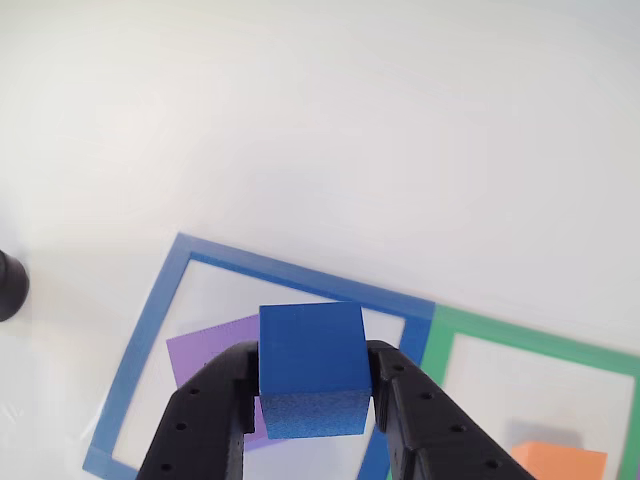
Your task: Tower of hanoi
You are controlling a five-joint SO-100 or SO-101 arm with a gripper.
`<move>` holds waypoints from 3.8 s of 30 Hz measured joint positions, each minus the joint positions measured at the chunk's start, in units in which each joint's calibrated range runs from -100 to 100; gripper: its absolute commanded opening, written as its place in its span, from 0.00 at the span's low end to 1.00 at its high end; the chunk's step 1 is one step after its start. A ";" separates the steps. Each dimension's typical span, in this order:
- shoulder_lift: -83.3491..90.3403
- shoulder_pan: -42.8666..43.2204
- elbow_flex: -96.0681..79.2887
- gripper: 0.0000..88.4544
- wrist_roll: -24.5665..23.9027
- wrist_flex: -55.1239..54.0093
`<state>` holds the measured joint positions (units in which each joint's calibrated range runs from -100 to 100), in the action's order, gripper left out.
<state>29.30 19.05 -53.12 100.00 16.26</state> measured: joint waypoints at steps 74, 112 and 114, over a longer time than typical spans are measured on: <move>14.69 -51.70 15.40 0.01 -0.78 36.80; -27.04 -49.08 -13.08 0.02 -0.39 -48.99; -28.97 -48.88 -12.73 0.02 -0.20 -50.65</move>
<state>0.34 -29.83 -65.85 99.80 -34.39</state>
